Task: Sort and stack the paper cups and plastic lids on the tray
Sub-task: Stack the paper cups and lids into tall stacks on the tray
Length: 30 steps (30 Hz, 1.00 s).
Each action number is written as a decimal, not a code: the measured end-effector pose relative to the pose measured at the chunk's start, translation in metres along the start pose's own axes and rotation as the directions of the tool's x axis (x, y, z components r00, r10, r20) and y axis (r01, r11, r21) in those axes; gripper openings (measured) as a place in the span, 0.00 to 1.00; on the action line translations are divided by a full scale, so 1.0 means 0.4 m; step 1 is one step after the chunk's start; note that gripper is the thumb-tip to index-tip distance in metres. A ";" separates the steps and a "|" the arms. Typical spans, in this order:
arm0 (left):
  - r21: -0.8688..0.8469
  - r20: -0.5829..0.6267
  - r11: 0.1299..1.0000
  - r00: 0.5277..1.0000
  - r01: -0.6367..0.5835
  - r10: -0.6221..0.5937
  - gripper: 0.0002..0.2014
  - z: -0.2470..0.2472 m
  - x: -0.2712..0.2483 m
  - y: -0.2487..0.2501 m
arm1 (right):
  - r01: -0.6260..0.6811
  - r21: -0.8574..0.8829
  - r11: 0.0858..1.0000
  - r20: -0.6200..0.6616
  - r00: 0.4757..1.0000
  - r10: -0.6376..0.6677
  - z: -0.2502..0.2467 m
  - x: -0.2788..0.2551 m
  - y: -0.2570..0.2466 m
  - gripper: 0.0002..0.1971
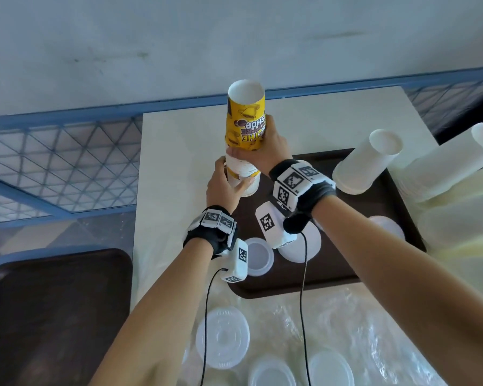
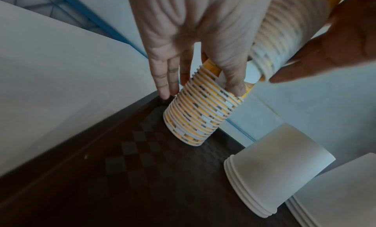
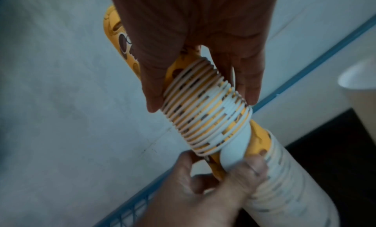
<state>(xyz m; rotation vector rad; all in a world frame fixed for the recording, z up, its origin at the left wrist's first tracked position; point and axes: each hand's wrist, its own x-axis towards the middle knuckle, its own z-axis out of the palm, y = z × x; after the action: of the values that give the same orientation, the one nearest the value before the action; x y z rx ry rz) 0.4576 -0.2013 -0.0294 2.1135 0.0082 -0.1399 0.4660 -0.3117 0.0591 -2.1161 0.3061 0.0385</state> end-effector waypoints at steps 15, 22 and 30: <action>0.272 0.090 0.962 0.996 -0.016 -0.009 0.14 -0.033 -0.181 0.115 | -0.005 0.168 0.986 -0.054 0.998 0.014 -0.165 -0.291 0.069 0.31; 0.083 0.336 0.967 0.920 -0.241 0.201 0.11 0.175 -0.424 0.297 | -0.333 0.072 0.940 0.057 0.943 0.329 -0.346 -0.680 0.406 0.06; 0.034 0.566 0.976 0.809 -0.217 0.160 0.29 0.486 -0.594 0.346 | -0.637 0.211 0.742 -0.386 0.643 0.662 -0.508 -0.886 0.721 0.34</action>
<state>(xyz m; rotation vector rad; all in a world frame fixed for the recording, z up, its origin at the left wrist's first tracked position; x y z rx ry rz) 0.2111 -0.4271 0.0130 2.0803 -0.5720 -0.6512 0.0367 -0.5563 -0.0187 -1.8278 1.3317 -0.0280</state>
